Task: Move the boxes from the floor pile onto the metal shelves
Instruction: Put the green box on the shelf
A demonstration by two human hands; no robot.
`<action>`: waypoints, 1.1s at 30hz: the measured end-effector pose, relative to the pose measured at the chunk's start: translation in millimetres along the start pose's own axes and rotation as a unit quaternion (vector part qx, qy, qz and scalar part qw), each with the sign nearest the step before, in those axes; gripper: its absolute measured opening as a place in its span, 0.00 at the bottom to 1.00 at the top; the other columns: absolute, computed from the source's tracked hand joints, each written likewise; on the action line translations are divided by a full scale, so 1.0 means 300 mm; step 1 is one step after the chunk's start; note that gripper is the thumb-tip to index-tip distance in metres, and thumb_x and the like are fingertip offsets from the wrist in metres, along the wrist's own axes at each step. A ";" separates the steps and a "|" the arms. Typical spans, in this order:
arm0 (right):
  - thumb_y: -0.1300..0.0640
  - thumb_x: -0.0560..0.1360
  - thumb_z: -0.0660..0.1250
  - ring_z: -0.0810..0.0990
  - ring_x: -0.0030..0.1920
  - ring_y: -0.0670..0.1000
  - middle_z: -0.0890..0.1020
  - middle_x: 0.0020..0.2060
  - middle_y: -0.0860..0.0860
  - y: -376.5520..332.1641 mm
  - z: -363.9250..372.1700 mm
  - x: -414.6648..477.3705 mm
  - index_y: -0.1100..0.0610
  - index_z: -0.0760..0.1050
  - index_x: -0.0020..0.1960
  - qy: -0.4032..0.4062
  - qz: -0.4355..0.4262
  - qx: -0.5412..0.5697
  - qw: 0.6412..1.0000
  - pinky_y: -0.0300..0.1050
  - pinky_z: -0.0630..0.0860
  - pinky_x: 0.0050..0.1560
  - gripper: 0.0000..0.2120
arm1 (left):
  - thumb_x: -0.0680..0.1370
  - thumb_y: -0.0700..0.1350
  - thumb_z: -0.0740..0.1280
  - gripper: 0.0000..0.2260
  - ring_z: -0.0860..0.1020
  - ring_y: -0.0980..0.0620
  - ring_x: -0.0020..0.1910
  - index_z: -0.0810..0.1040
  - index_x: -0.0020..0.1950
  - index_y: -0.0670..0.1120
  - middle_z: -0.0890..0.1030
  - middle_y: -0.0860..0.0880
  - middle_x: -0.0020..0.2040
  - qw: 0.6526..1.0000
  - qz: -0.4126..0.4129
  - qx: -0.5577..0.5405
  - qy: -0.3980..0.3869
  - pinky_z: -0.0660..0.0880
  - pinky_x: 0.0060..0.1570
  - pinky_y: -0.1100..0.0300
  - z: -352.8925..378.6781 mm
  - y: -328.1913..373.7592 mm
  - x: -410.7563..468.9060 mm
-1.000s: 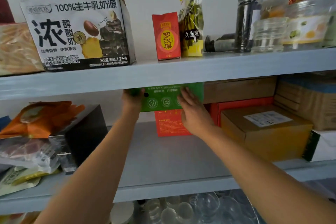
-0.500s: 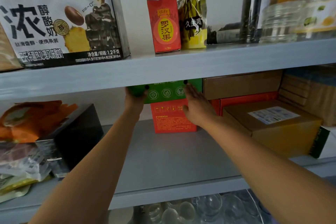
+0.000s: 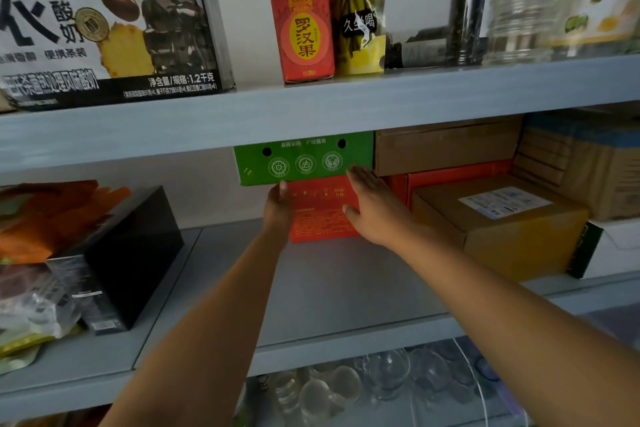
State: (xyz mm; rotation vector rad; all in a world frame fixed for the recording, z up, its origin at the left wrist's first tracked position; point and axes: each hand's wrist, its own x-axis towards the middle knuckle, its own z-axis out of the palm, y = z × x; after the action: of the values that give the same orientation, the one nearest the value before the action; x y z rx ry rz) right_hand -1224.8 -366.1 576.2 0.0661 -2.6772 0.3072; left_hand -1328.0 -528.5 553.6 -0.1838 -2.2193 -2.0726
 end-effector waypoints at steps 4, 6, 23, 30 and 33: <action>0.49 0.82 0.59 0.44 0.80 0.53 0.47 0.80 0.54 0.005 0.001 -0.026 0.58 0.43 0.80 -0.018 0.012 0.008 1.000 0.51 0.48 0.79 0.35 | 0.84 0.58 0.49 0.22 0.78 0.49 0.46 0.74 0.62 0.45 0.79 0.48 0.50 0.999 0.006 0.050 0.014 0.71 0.48 0.55 0.004 0.010 -0.021; 0.49 0.82 0.59 0.44 0.79 0.53 0.47 0.80 0.54 -0.005 -0.006 -0.029 0.58 0.44 0.80 -0.017 0.013 0.019 1.000 0.51 0.48 0.79 0.35 | 0.84 0.58 0.50 0.22 0.78 0.45 0.50 0.75 0.61 0.44 0.81 0.46 0.52 0.996 0.012 0.088 0.006 0.73 0.50 0.52 -0.006 0.015 -0.017; 0.41 0.81 0.59 0.64 0.75 0.53 0.63 0.77 0.50 -0.046 -0.256 -0.364 0.48 0.54 0.80 0.056 0.094 0.279 0.954 0.49 0.63 0.70 0.31 | 0.84 0.47 0.58 0.23 0.67 0.47 0.73 0.62 0.78 0.44 0.68 0.45 0.75 0.979 0.127 0.123 -0.100 0.66 0.67 0.58 0.032 0.202 -0.600; 0.44 0.81 0.61 0.63 0.75 0.52 0.63 0.77 0.49 0.067 -0.413 -0.640 0.48 0.57 0.79 0.064 0.085 0.335 0.936 0.47 0.62 0.69 0.29 | 0.84 0.46 0.58 0.22 0.66 0.50 0.74 0.61 0.78 0.44 0.66 0.47 0.76 0.982 0.128 0.101 -0.096 0.64 0.64 0.62 0.151 0.262 -0.899; 0.47 0.80 0.63 0.63 0.75 0.50 0.64 0.76 0.51 0.135 -0.474 -0.773 0.50 0.59 0.78 0.063 0.070 0.367 0.926 0.47 0.63 0.70 0.29 | 0.84 0.46 0.58 0.22 0.66 0.50 0.74 0.62 0.78 0.45 0.67 0.47 0.75 0.986 0.112 0.079 -0.094 0.65 0.65 0.59 0.226 0.249 -1.043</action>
State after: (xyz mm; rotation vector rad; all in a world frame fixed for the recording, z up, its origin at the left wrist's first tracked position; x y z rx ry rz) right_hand -959.6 -295.1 592.0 0.0770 -2.2974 1.2943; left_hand -1006.7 -462.1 574.2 -0.6077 -2.3296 -1.8201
